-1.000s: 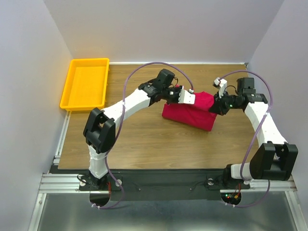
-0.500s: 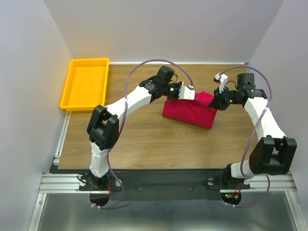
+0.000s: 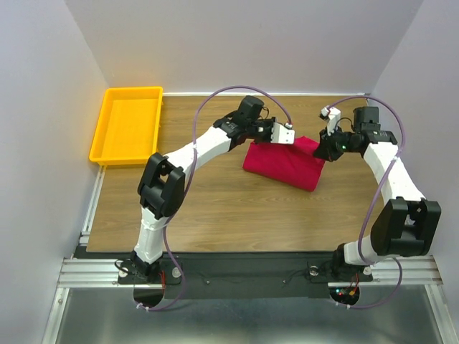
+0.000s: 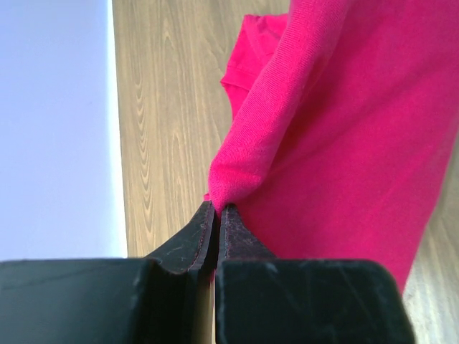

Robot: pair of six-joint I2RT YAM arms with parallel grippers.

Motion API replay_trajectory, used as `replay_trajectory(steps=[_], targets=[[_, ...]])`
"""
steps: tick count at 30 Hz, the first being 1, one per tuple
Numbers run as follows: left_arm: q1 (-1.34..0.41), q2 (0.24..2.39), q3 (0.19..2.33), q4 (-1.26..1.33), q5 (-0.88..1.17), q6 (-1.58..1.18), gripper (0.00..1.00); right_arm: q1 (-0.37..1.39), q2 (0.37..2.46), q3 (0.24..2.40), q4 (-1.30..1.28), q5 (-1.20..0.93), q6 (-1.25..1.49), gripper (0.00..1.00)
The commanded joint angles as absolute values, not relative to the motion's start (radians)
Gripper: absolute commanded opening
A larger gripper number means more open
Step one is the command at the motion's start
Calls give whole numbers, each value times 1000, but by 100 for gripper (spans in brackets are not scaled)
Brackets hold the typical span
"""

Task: Fold and stack the t-shirts
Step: Fold the tshirt

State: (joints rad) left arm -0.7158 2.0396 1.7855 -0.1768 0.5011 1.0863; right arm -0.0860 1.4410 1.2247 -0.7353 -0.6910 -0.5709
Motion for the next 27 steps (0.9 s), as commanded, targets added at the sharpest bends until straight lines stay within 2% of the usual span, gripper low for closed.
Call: replay_trajectory(steps=[1, 27], targets=[[-707, 2039, 1859, -104, 489, 1081, 0, -97, 1448, 1281, -673, -684, -551, 1], [-699, 2149, 1894, 41, 431, 1029, 0, -106, 1549, 1281, -566, -635, -499, 1]])
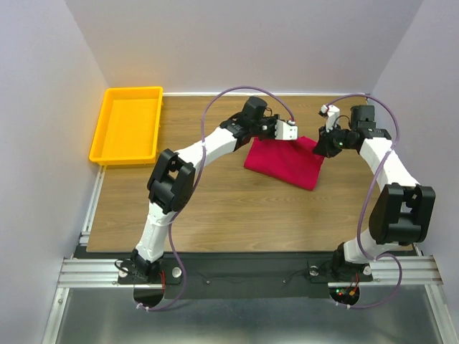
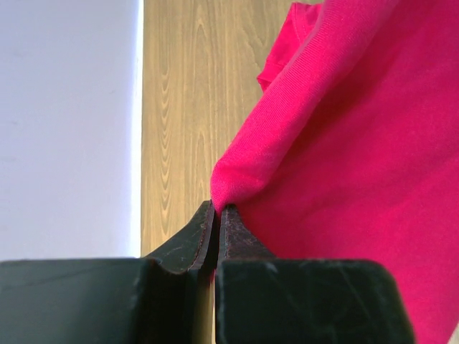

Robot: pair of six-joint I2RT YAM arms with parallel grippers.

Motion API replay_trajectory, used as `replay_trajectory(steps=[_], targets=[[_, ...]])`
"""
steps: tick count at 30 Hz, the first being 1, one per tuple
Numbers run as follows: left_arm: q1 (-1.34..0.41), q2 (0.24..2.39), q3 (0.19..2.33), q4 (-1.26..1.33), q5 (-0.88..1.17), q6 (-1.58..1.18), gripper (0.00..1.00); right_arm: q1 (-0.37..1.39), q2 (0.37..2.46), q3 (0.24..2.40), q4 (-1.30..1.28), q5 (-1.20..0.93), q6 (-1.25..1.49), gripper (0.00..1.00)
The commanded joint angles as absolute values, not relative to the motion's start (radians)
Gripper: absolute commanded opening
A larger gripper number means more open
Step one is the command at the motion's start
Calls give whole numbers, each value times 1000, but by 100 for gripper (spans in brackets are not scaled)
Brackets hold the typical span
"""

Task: Fold and stack the t-shirts
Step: Fold the tshirt

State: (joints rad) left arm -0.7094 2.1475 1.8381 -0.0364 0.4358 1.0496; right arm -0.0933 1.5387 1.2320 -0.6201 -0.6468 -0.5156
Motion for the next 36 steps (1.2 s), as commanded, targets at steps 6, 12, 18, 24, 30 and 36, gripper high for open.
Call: replay_trajectory(steps=[6, 12, 18, 24, 30, 36], targets=[[-701, 2163, 1885, 48, 422, 1028, 0, -106, 1568, 1279, -558, -637, -499, 1], [-698, 2180, 1887, 71, 410, 1017, 0, -104, 1589, 1279, -549, -638, -494, 1], [-698, 2198, 1887, 90, 396, 1005, 0, -106, 1617, 1284, -545, -641, -488, 1], [-699, 2215, 1888, 106, 388, 996, 0, -106, 1638, 1295, -537, -632, -479, 1], [-699, 2221, 1893, 115, 385, 988, 0, -106, 1647, 1301, -525, -620, -468, 6], [-698, 2230, 1893, 127, 377, 980, 0, -106, 1661, 1301, -515, -611, -457, 12]])
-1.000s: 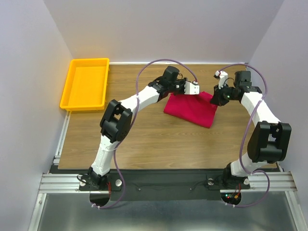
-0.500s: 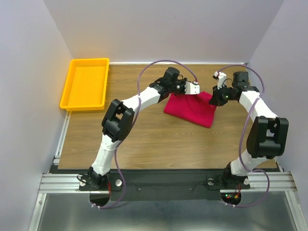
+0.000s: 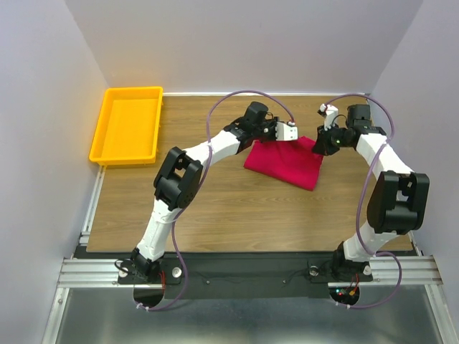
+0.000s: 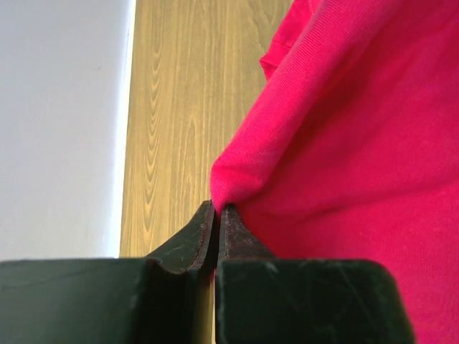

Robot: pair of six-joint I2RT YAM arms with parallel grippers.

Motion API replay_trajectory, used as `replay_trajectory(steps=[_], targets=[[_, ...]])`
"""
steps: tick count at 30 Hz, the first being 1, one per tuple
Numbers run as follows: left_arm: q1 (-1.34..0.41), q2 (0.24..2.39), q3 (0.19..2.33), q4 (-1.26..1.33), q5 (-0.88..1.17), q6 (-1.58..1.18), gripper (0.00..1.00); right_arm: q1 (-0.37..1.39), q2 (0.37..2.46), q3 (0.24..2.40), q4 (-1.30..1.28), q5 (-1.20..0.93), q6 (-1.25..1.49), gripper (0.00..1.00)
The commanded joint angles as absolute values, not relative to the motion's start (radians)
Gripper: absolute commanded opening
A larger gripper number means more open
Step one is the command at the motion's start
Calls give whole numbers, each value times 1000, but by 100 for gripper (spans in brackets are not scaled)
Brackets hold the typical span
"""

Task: Fold and stack the t-shirts
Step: Fold the tshirt

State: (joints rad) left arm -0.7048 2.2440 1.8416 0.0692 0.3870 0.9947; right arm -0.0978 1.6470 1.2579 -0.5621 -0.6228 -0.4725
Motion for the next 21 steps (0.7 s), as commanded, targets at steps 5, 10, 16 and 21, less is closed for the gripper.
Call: replay_trajectory(steps=[5, 10, 16, 21], targets=[[-698, 2235, 1894, 132, 379, 976, 0, -106, 1672, 1302, -512, -609, -453, 14], [-699, 2241, 1894, 138, 380, 971, 0, -106, 1684, 1304, -509, -601, -446, 15], [-699, 2250, 1890, 185, 344, 914, 26, -106, 1695, 1302, -474, -546, -405, 26], [-699, 2255, 1914, 255, 273, 809, 73, -106, 1689, 1289, -351, -421, -276, 57]])
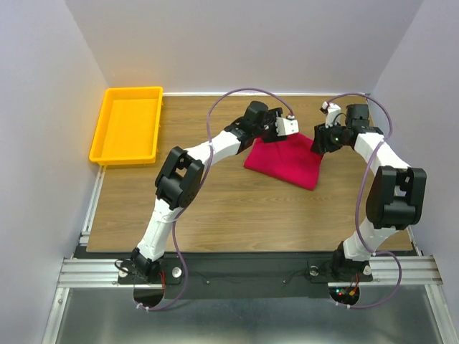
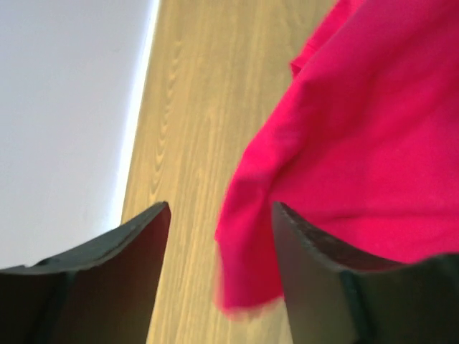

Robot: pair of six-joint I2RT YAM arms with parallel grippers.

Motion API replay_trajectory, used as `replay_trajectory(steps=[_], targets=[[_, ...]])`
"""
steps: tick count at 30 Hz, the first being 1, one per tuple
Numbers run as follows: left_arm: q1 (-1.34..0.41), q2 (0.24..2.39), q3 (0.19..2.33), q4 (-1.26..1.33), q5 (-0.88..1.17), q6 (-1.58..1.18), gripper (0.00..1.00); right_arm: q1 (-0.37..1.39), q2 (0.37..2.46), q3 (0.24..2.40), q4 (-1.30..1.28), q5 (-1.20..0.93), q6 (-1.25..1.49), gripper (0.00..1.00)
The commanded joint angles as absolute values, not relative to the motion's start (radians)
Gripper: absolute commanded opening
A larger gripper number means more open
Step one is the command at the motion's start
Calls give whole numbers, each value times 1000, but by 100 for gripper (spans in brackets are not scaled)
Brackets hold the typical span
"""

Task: Fold and stack the t-shirts
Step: Fold the tshirt

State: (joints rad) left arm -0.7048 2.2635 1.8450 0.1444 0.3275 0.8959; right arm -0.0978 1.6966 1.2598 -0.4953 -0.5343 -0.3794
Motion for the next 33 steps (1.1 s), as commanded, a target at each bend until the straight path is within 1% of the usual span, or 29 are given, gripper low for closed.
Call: replay_trajectory(steps=[1, 3, 6, 9, 11, 14, 18, 21, 23, 25, 27, 28, 30, 33], targets=[[-699, 2253, 1920, 259, 252, 787, 73, -106, 1692, 1292, -321, -401, -262, 59], [-700, 2244, 1931, 271, 220, 770, 75, -106, 1715, 1316, -301, -324, -224, 63], [-699, 2223, 1933, 290, 164, 744, 76, -106, 1732, 1342, -275, -247, -193, 63], [-698, 2188, 1924, 293, 121, 727, 76, -107, 1729, 1345, -255, -216, -186, 63], [-696, 2165, 1904, 295, 106, 713, 77, -106, 1724, 1342, -252, -219, -173, 64], [-693, 2096, 1804, 302, 69, 655, 77, -112, 1715, 1316, -247, -236, -157, 64], [-675, 1994, 1721, 258, 23, 444, 78, -143, 1710, 1259, -236, -293, -97, 64], [-658, 1935, 1656, 181, 46, 307, 78, -163, 1717, 1224, -232, -316, -63, 63], [-653, 1902, 1597, 170, 84, 266, 78, -170, 1721, 1201, -224, -334, -52, 62], [-653, 1852, 1499, 176, 123, 229, 78, -175, 1736, 1198, -209, -351, -32, 59], [-653, 1823, 1403, 196, 146, 190, 78, -179, 1753, 1209, -199, -370, -22, 54], [-653, 1795, 1375, 204, 156, 180, 78, -179, 1772, 1215, -192, -374, -12, 46], [-653, 1764, 1297, 235, 164, 153, 77, -179, 1792, 1238, -186, -390, -5, 37], [-653, 1741, 1243, 255, 189, 121, 76, -179, 1839, 1265, -180, -391, -3, 29]])
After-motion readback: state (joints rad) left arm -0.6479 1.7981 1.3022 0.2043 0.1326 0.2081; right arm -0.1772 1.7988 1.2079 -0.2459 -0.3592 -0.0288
